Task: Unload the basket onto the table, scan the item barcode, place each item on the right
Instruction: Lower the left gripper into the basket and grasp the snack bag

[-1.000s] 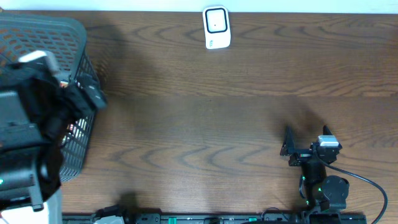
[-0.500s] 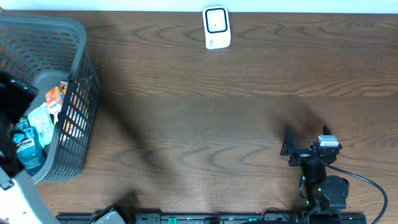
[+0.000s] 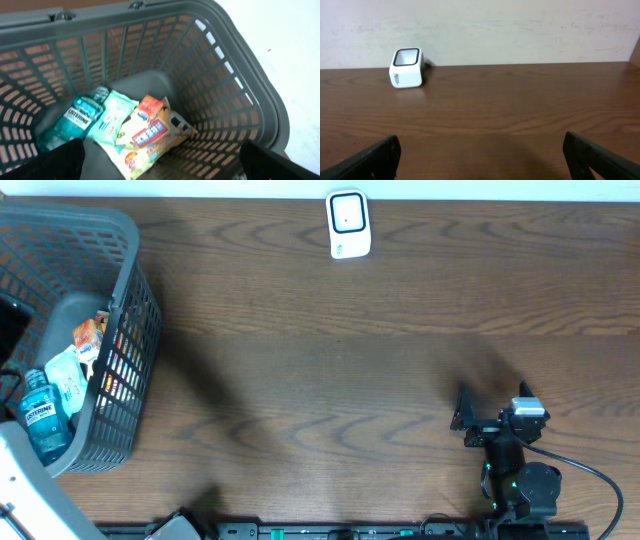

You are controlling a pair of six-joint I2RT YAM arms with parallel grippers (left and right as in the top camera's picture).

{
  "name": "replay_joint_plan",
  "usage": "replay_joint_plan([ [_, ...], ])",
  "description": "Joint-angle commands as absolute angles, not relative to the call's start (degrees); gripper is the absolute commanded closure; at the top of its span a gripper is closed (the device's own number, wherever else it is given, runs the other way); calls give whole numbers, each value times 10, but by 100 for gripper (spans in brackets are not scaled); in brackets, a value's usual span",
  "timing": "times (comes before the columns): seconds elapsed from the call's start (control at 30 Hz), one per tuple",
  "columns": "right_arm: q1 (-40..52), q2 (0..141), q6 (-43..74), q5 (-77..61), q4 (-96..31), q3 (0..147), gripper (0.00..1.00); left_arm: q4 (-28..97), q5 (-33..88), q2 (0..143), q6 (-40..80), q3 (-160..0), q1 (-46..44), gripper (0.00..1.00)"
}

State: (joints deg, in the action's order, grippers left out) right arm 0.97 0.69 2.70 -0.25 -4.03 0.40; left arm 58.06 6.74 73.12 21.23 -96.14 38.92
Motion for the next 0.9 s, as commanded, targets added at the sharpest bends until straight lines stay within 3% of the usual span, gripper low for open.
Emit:
replay_joint_plan([
  [0.0, 4, 3, 20, 1, -43, 3, 1, 576, 63, 748, 231, -970, 392, 2],
  [0.53, 4, 3, 20, 1, -43, 3, 1, 600, 69, 913, 259, -966, 392, 1],
  [0.87, 4, 3, 20, 1, -43, 3, 1, 601, 89, 1000, 141, -957, 390, 1],
])
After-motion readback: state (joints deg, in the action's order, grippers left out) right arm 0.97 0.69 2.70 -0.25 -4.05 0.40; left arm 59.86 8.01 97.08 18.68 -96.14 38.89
